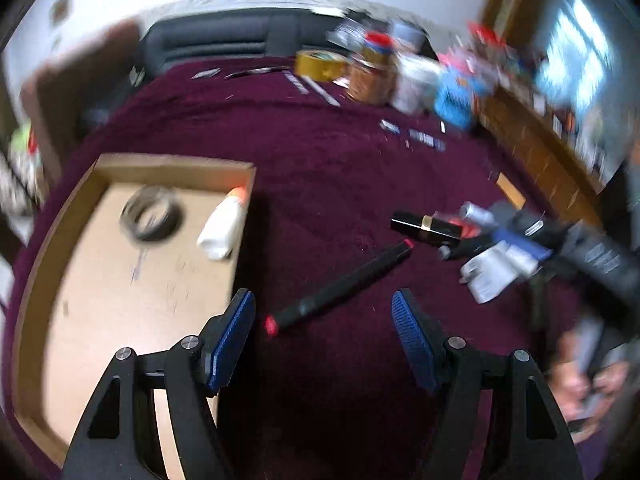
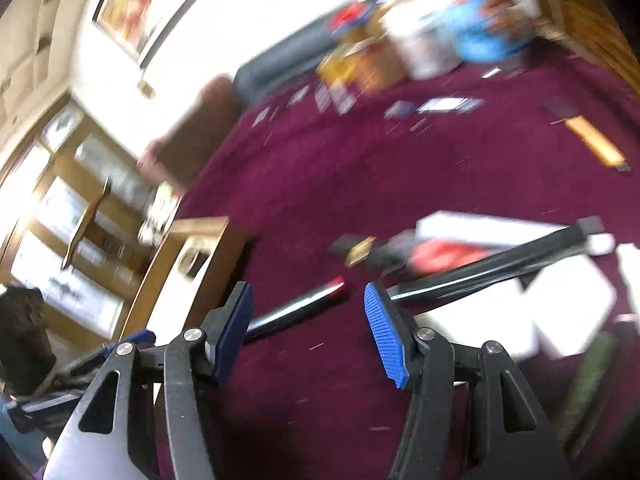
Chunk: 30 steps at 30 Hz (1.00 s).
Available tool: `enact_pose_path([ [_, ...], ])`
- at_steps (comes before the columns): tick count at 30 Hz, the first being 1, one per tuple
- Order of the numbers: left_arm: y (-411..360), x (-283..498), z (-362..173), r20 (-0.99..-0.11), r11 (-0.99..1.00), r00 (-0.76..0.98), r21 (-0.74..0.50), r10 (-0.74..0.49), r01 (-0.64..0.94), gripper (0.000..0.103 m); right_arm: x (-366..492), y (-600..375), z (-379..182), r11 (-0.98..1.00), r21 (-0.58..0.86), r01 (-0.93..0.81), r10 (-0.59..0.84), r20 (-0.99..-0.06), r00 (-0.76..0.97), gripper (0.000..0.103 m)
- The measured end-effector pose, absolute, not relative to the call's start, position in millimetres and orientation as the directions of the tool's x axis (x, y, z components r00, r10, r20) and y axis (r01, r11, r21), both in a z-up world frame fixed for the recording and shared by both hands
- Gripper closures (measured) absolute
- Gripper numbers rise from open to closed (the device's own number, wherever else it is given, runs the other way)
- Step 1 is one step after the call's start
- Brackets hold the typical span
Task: Organize rigid objects
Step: 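Grasp the black red-capped marker with the left tool, then carry the marker to the tray with left tool while right grasps gold-banded tube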
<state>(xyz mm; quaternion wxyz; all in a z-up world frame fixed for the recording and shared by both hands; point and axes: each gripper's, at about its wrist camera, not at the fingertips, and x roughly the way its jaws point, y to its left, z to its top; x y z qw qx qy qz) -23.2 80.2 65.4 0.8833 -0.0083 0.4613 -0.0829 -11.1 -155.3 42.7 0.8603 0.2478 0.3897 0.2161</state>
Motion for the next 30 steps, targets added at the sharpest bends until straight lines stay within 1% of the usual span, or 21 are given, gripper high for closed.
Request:
enact_pose_path([
  [2, 55.6, -5.3, 55.1, -0.829, 0.972, 0.544, 0.002, -0.128, 0.233, 0.038, -11.2, -175.6, 37.3, 0.767, 0.629, -0.129, 0.552, -0.544, 0.632, 0.045],
  [4, 39.6, 8.1, 46.8, -0.837, 0.952, 0.535, 0.061, -0.116, 0.301, 0.038, -3.8, -188.4, 37.1, 0.750, 0.655, -0.093, 0.548, -0.537, 0.641, 0.045],
  [7, 29.7, 22.1, 33.9, -0.851, 0.929, 0.518, 0.116, -0.089, 0.351, 0.038, -9.5, -200.2, 36.1, 0.727, 0.683, -0.063, 0.546, -0.521, 0.656, 0.045],
  [10, 32.6, 31.6, 17.0, -0.874, 0.935, 0.484, 0.129, -0.050, 0.330, 0.037, -9.5, -205.5, 31.8, 0.704, 0.709, -0.025, 0.549, -0.522, 0.653, 0.045],
  [12, 37.9, 31.5, 14.0, -0.876, 0.949, 0.477, 0.087, -0.073, 0.305, 0.039, -9.5, -210.9, 29.1, 0.686, 0.727, -0.012, 0.556, -0.514, 0.653, 0.045],
  [13, 40.0, 32.0, 13.7, -0.882, 0.950, 0.463, 0.065, -0.088, 0.304, 0.048, -10.1, -212.1, 29.8, 0.685, 0.728, -0.010, 0.555, -0.512, 0.655, 0.045],
  [14, 43.3, 29.6, 15.1, -0.883, 0.951, 0.454, 0.029, -0.120, 0.308, 0.059, -10.2, -212.5, 31.1, 0.690, 0.724, -0.012, 0.549, -0.512, 0.660, 0.045],
  [15, 45.1, 26.1, 16.4, -0.882, 0.950, 0.449, 0.004, -0.143, 0.311, 0.081, -10.2, -212.1, 32.8, 0.697, 0.717, -0.017, 0.543, -0.512, 0.665, 0.045],
  [16, 43.9, 22.1, 17.7, -0.882, 0.951, 0.453, 0.019, -0.129, 0.308, 0.091, -9.8, -212.2, 33.5, 0.703, 0.711, -0.019, 0.539, -0.514, 0.667, 0.045],
  [21, 44.6, 1.6, 18.6, -0.877, 0.949, 0.461, 0.017, -0.137, 0.314, 0.092, -10.5, -205.6, 33.5, 0.741, 0.671, -0.021, 0.510, -0.542, 0.668, 0.045],
  [26, 39.5, -2.0, 16.5, -0.851, 0.958, 0.512, 0.039, -0.118, 0.285, 0.090, -9.6, -202.1, 31.9, 0.757, 0.653, -0.022, 0.499, -0.556, 0.665, 0.045],
  [27, 40.4, -1.0, 16.6, -0.852, 0.960, 0.510, 0.032, -0.119, 0.278, 0.092, -9.4, -201.6, 31.5, 0.759, 0.651, -0.023, 0.498, -0.557, 0.664, 0.045],
  [30, 52.6, -7.0, 24.7, -0.844, 0.970, 0.509, -0.050, -0.168, 0.238, 0.092, -8.1, -200.8, 30.1, 0.759, 0.650, -0.029, 0.503, -0.558, 0.660, 0.045],
])
